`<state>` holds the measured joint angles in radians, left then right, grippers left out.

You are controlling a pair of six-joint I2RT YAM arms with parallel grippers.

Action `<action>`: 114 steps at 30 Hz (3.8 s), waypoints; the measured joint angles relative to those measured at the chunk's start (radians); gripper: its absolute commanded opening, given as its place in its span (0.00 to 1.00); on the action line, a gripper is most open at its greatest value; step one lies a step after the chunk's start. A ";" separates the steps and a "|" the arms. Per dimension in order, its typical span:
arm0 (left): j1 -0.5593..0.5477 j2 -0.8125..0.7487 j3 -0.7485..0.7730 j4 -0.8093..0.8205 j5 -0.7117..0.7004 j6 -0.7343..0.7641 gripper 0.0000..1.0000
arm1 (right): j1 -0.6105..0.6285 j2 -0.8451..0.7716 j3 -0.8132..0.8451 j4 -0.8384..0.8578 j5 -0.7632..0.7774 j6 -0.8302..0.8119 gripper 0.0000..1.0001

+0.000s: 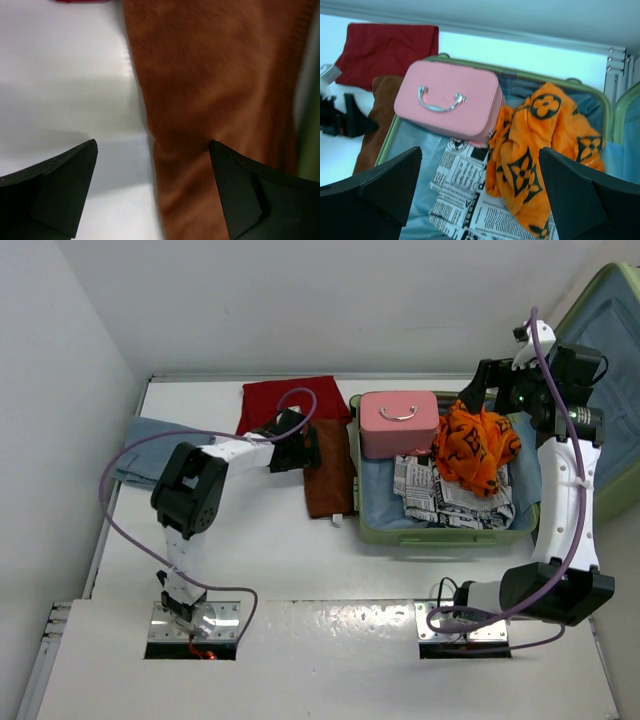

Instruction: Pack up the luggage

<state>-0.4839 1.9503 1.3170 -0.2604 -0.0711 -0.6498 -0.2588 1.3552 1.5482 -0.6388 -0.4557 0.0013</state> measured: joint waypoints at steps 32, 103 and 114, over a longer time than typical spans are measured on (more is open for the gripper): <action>0.147 -0.030 -0.032 0.078 0.288 0.169 0.00 | -0.040 -0.098 -0.145 -0.050 0.022 -0.057 0.99; 0.525 0.081 0.280 -0.407 -0.099 0.704 0.99 | -0.076 -0.085 -0.232 0.018 0.006 0.017 0.99; 0.552 0.154 0.240 -0.374 -0.265 0.749 0.86 | -0.066 -0.084 -0.232 0.016 0.006 0.017 0.99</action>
<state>0.0685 2.1044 1.5566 -0.6342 -0.3359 0.0994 -0.3248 1.2709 1.3163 -0.6224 -0.4500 0.0185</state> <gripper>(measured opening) 0.960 0.994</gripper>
